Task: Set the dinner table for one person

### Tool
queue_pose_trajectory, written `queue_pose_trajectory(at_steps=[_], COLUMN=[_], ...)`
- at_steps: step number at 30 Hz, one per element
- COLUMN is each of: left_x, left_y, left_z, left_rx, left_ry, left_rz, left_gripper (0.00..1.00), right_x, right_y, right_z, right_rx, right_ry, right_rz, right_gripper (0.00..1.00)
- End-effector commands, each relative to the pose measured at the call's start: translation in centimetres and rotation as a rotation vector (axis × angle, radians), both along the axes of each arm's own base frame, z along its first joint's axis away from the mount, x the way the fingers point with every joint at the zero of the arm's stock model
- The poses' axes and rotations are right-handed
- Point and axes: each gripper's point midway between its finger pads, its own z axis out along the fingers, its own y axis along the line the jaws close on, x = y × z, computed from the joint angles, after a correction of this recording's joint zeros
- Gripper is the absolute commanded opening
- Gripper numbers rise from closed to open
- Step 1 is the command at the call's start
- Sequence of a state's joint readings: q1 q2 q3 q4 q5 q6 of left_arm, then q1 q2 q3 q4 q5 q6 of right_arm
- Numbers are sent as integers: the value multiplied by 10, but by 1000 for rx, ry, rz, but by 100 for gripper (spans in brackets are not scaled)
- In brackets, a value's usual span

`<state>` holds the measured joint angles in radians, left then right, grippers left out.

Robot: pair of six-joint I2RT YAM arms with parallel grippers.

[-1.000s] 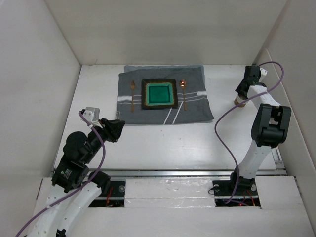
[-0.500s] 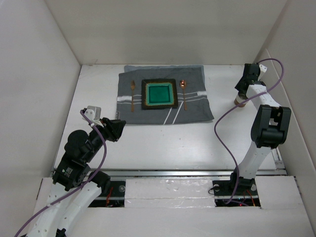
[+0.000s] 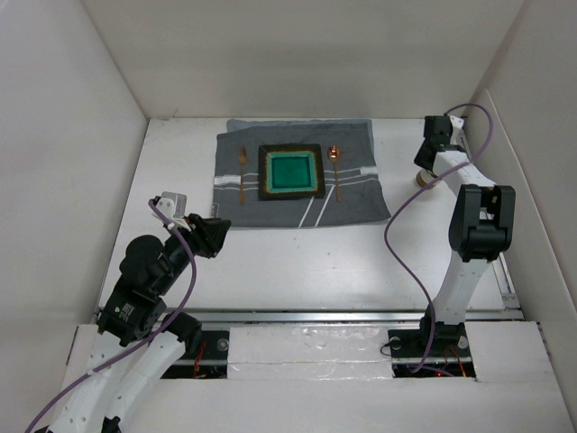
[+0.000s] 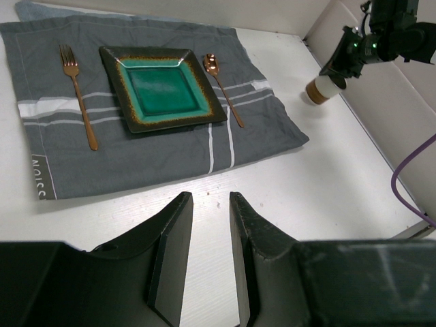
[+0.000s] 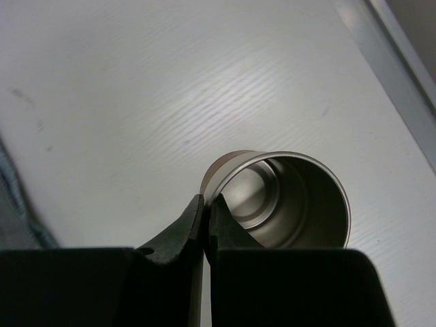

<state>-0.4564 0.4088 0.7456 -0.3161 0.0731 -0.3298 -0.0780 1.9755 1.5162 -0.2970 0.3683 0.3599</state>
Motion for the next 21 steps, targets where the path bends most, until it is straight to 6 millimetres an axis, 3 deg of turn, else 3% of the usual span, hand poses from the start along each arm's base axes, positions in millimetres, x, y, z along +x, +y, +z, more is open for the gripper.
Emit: queue_pose_trajectory(at_steps=[1,2,3,4,6,7,8,9,10,11,14,16,19,20,21], left_x=[6,7,7,9,10,10,11,11,12,13,15,16,17,17,17], left_y=[-5,-5,-5,-6,-5,-5,-5,-5,-5,-5,-5,-6,-4,-4,-4], left_z=[2,2,2,0,-1,-3,-2,-2,-4,-5,-7,-9,-10,-10,-10], left_rx=[3,3,5,9,12,14,12,13,17,19,24,28,29,29,29], left_ry=[-18,-18,-16,-9,0,7,2,3,11,15,25,31,36,36,36], left_rz=[-13,-15,-15,-15,-7,-7,-1,-1,-1,3,6,6,17,17,17], left_gripper=[26,26,26,26,26,26,26,26,26,26,25,25,25,25,25], right_x=[36,41,56,65,85,106,112,120,133,140,154,159,162,163,166], right_y=[51,72,82,93,112,123,125,140,154,162,192,204,225,225,228], right_z=[89,92,120,99,101,106,101,100,135,104,109,113,103,112,97], right_rx=[-116,-130,-132,-131,-102,-109,-108,-92,-91,-99,-125,-124,-108,-109,-109], right_ry=[-209,-198,-250,-187,-198,-226,-201,-200,-278,-217,-255,-288,-305,-325,-297], right_rz=[138,187,206,252,327,348,357,403,431,457,517,544,592,591,610], right_gripper=[0,0,0,0,0,0,0,0,0,0,0,0,0,0,0])
